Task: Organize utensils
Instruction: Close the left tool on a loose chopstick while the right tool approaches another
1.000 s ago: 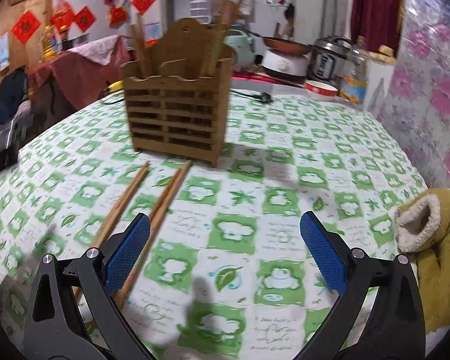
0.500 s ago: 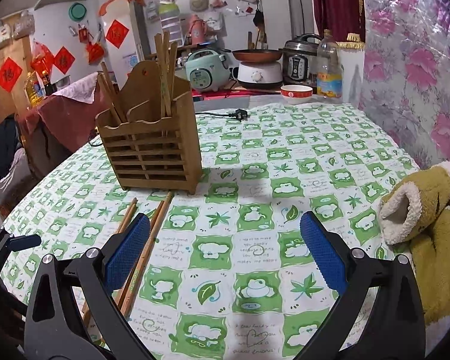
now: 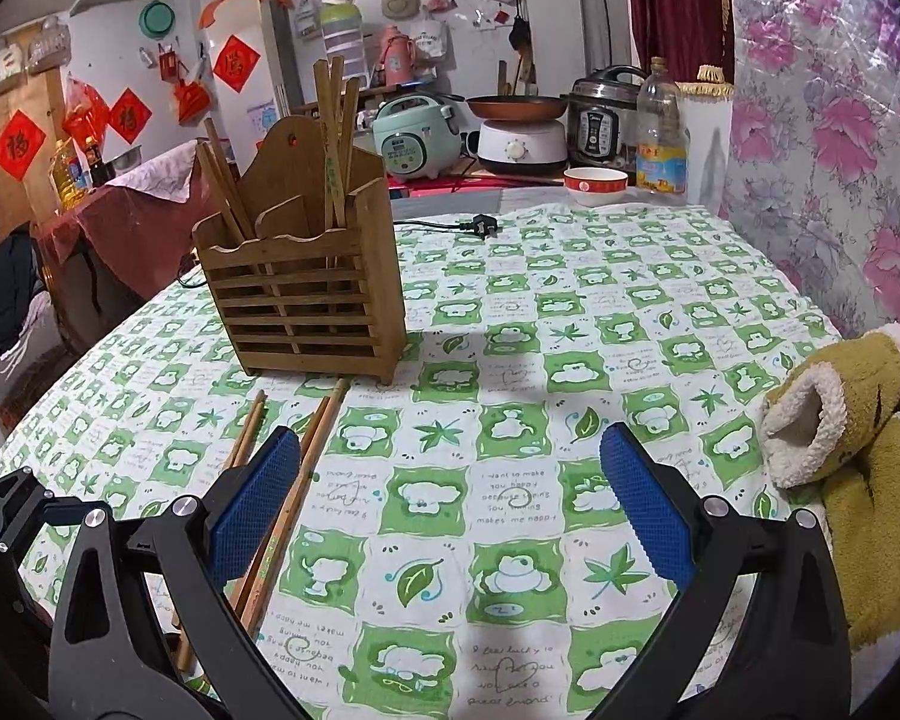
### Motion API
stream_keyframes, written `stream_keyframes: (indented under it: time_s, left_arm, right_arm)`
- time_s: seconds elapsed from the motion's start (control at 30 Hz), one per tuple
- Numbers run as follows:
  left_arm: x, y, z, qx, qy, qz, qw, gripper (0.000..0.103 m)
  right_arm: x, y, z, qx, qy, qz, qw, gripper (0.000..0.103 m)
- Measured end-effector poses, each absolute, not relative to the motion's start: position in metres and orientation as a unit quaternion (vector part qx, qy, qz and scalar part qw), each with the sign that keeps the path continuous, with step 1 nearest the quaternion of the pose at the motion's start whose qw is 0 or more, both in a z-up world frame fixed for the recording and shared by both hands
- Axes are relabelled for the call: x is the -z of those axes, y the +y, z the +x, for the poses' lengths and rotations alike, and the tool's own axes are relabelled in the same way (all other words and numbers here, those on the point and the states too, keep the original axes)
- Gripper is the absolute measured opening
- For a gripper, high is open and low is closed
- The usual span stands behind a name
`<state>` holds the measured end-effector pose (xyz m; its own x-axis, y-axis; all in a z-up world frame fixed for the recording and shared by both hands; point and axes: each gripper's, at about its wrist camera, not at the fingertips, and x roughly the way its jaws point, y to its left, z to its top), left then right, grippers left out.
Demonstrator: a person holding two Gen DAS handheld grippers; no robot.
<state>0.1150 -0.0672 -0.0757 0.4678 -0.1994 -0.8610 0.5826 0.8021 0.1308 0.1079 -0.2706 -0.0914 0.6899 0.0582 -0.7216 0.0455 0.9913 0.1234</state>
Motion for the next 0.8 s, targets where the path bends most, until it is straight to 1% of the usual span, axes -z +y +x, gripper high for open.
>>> stream_keyframes:
  time_s: [0.2, 0.3, 0.47, 0.53, 0.67, 0.7, 0.77, 0.8]
  left_arm:
    - [0.078, -0.057, 0.137, 0.203, 0.482, 0.175, 0.834, 0.099]
    - [0.077, -0.036, 0.145, 0.151, 0.484, 0.163, 0.846, 0.098]
    - [0.072, -0.01, 0.145, 0.113, 0.477, 0.145, 0.859, 0.098]
    - [0.07, -0.008, 0.146, 0.119, 0.477, 0.136, 0.86, 0.098]
    - [0.068, -0.025, 0.142, 0.137, 0.462, 0.158, 0.862, 0.098]
    - [0.068, -0.03, 0.14, 0.146, 0.456, 0.166, 0.862, 0.097]
    - [0.07, -0.038, 0.138, 0.153, 0.453, 0.177, 0.86, 0.089]
    - [0.072, -0.041, 0.139, 0.16, 0.458, 0.179, 0.856, 0.074]
  right_arm:
    - [0.093, -0.271, 0.108, -0.003, 0.397, 0.065, 0.915, 0.097]
    - [0.093, -0.272, 0.108, -0.003, 0.398, 0.066, 0.915, 0.097]
    - [0.095, -0.269, 0.108, -0.009, 0.398, 0.065, 0.915, 0.097]
    - [0.096, -0.267, 0.107, -0.017, 0.4, 0.061, 0.914, 0.097]
    - [0.098, -0.26, 0.108, -0.026, 0.406, 0.047, 0.912, 0.097]
    - [0.098, -0.259, 0.108, -0.026, 0.407, 0.044, 0.912, 0.097]
    - [0.099, -0.258, 0.108, -0.025, 0.408, 0.041, 0.912, 0.097]
    - [0.099, -0.258, 0.108, -0.026, 0.409, 0.042, 0.911, 0.097]
